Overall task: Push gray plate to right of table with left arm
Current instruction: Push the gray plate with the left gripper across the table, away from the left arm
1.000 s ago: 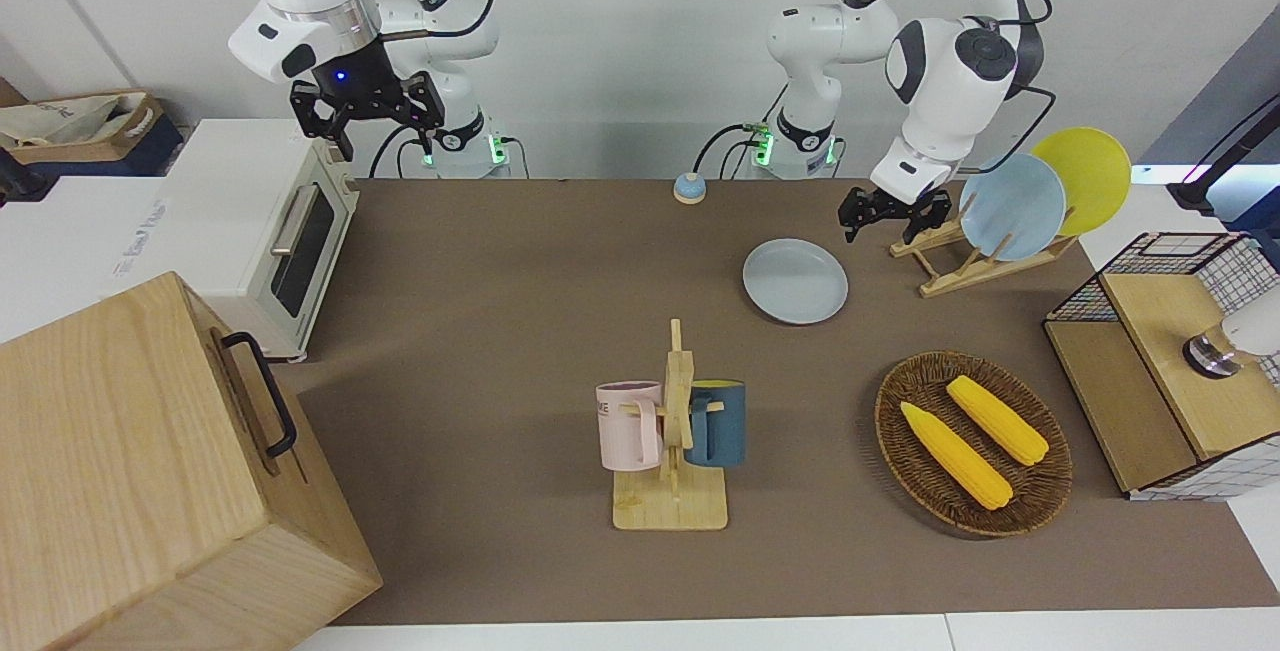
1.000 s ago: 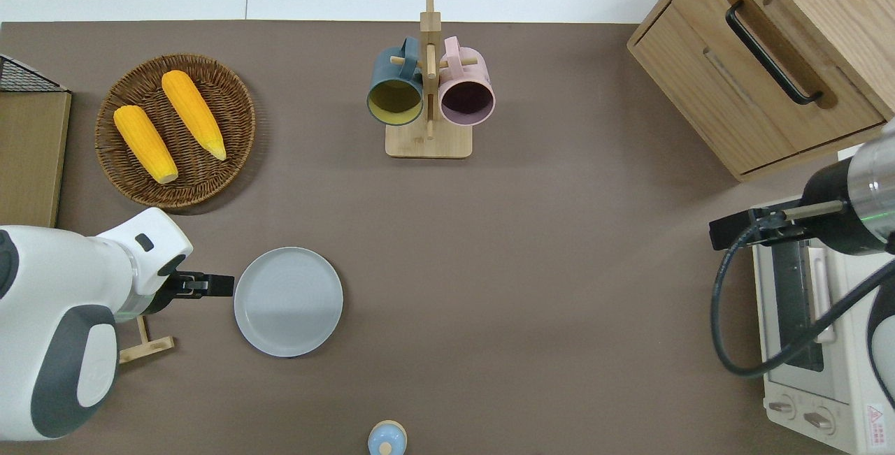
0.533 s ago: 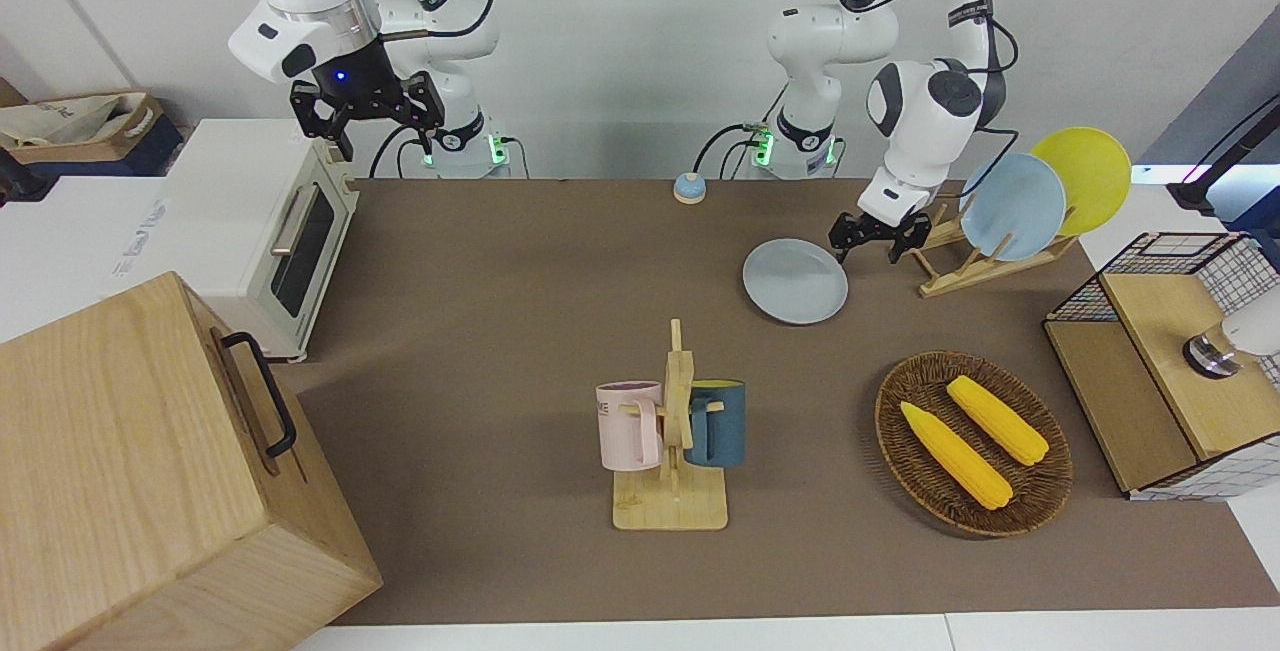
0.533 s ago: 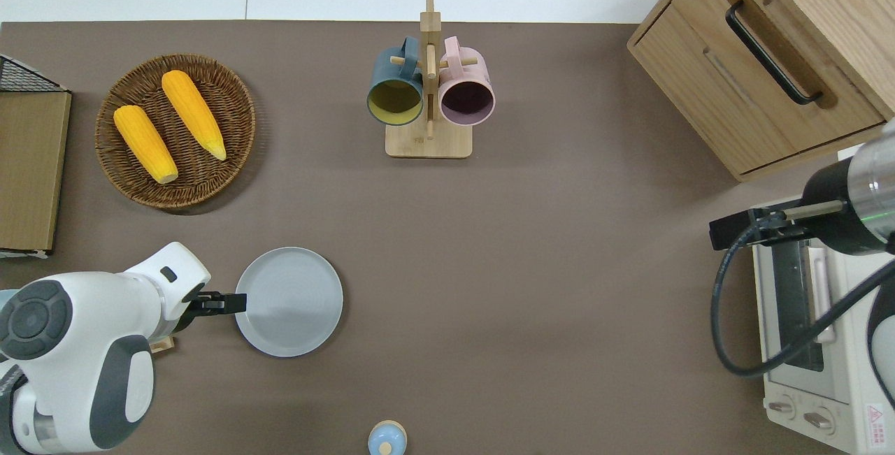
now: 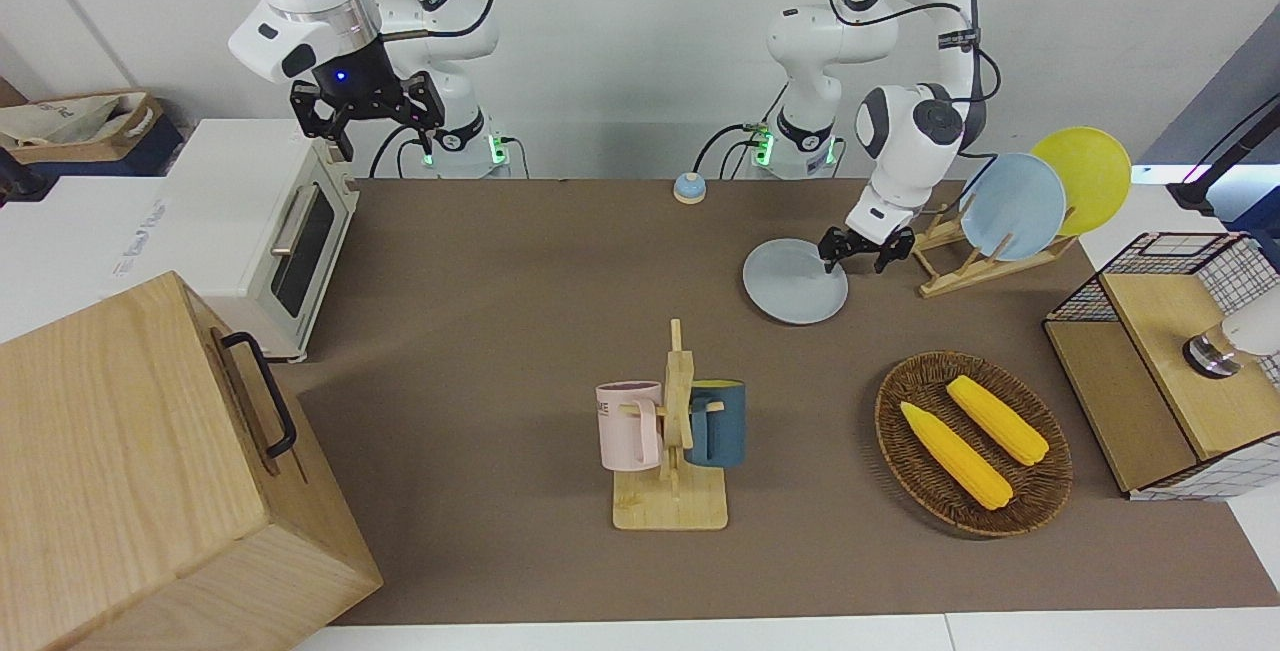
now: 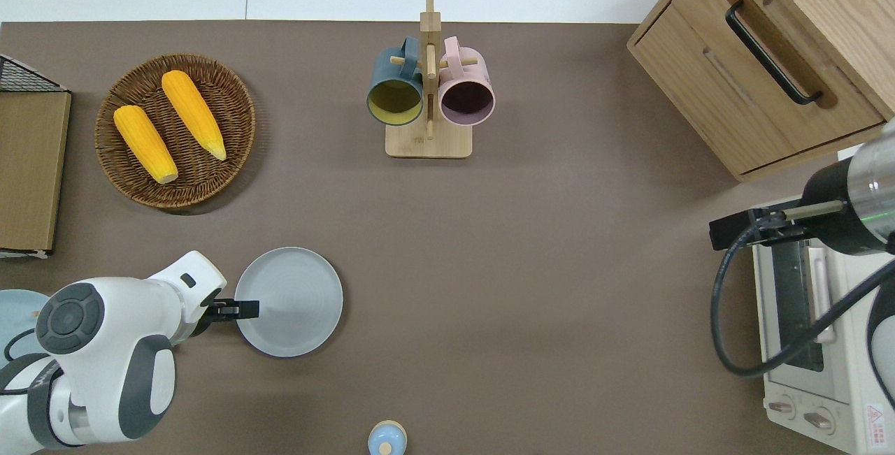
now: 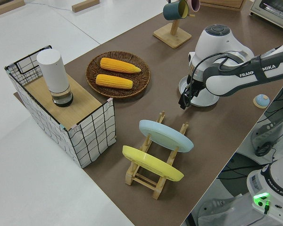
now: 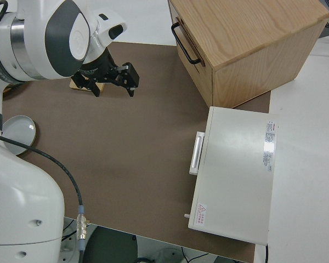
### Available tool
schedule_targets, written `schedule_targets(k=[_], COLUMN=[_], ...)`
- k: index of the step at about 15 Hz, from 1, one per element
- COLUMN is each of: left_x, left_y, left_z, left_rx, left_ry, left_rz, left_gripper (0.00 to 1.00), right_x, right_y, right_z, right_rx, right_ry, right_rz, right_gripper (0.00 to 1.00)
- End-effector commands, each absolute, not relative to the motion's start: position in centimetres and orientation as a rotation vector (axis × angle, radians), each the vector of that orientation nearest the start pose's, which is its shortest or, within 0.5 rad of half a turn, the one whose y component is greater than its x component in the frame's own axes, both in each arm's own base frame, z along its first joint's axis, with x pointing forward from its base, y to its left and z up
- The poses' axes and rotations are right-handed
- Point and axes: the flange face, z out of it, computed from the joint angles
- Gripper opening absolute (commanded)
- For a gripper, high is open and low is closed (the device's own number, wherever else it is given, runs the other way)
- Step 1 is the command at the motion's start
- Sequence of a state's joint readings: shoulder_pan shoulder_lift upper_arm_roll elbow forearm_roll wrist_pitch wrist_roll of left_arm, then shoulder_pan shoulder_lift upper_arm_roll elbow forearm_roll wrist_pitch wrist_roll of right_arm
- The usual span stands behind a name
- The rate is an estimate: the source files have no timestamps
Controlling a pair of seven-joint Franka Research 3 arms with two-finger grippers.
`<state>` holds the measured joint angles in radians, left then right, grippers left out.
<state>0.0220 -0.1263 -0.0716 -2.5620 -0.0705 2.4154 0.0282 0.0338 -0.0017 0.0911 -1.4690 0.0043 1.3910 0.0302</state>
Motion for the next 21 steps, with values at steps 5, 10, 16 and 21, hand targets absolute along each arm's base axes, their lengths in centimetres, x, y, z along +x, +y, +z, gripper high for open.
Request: schedule_targets(k=[5, 10, 16, 21], left_x=[43.9, 44.0, 44.1, 44.2], left_y=[-2.4, -2.3, -2.6, -4.7], left_z=[29.3, 29.5, 29.4, 29.1], left_rx=[-3.203, -3.212, -3.230, -3.260], left_ry=[0.013, -0.011, -0.036, -0.047], left_rz=[0.030, 0.025, 0.024, 0.038], left_gripper=[0.77, 0.12, 0.00, 0.00], right_x=[52.7, 52.7, 52.7, 52.7], right_y=[6.5, 6.5, 6.5, 6.4], right_z=[66.0, 66.0, 66.1, 66.1], right_rx=[-3.130, -3.130, -3.130, -3.130], right_ry=[-0.145, -0.147, -0.147, -0.142], right_rz=[0.128, 0.128, 0.126, 0.126], right_gripper=[0.983, 0.983, 0.983, 0.983])
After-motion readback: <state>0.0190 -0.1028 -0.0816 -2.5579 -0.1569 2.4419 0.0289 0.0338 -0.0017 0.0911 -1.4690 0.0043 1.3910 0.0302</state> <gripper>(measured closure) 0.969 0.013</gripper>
